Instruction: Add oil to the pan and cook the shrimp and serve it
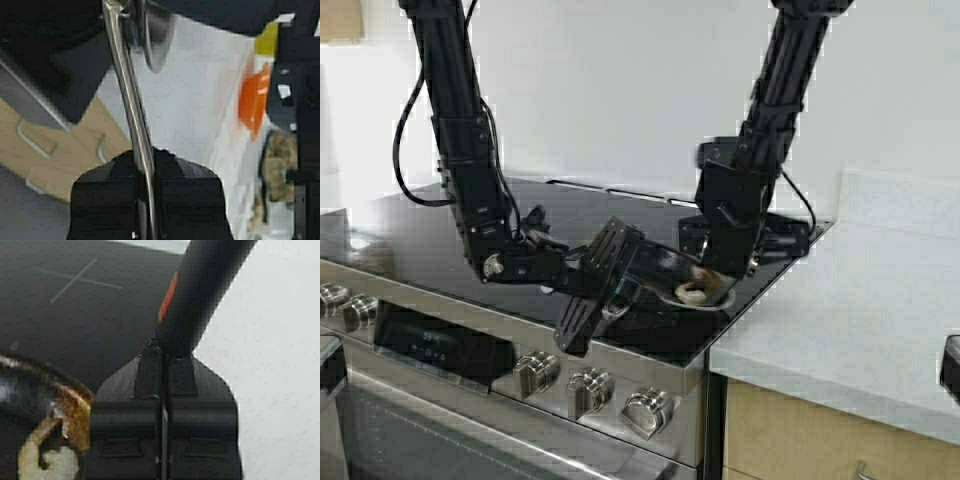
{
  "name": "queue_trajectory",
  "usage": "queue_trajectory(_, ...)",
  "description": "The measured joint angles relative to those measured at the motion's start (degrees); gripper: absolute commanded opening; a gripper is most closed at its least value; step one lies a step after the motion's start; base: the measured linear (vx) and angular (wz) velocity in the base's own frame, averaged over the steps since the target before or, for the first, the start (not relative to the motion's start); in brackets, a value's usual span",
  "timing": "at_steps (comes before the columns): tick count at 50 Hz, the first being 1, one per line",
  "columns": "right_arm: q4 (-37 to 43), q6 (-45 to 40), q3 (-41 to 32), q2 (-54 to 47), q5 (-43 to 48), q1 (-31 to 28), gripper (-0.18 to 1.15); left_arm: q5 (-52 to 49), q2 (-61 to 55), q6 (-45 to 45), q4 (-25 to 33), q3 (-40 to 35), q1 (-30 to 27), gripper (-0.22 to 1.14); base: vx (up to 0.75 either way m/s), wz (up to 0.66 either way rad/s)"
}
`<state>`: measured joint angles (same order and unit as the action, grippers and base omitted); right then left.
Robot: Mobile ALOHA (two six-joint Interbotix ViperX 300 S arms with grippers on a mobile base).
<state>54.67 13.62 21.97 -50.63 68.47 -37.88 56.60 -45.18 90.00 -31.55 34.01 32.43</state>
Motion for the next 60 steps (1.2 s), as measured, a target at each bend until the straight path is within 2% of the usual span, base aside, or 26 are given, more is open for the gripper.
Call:
queue_trajectory(4, 0.1, -8.2, 0.4, -0.6, 0.0, 0.1, 0.07, -0.8, 0.0, -0.1, -0.6, -0.1, -0.6, 0.03, 0.00, 0.00)
queue_trajectory(8, -0.5, -11.4, 0.4, -1.4, 0.0, 0.1, 0.07, -1.4, 0.0, -0.1, -1.1, 0.0, -0.5, 0.03, 0.00, 0.00)
queue_trajectory(21, -2.5, -12.4, 0.4, -2.0, -0.6, 0.1, 0.07, -2.6, 0.0, 0.2, -2.6, -0.2, -0.6, 0.03, 0.00, 0.00)
queue_trajectory(35, -8.2, -17.1, 0.5, -1.6, -2.2, 0.2, 0.07, -2.8, 0.0, 3.5, -5.8, -0.6, -0.8, 0.03, 0.00, 0.00)
queue_trajectory(60, -12.2, -17.8, -0.9, -0.6, -5.9, 0.4, 0.07, -3.3, 0.0, 8.3, -12.2, -1.6, -2.5, 0.04, 0.00, 0.00)
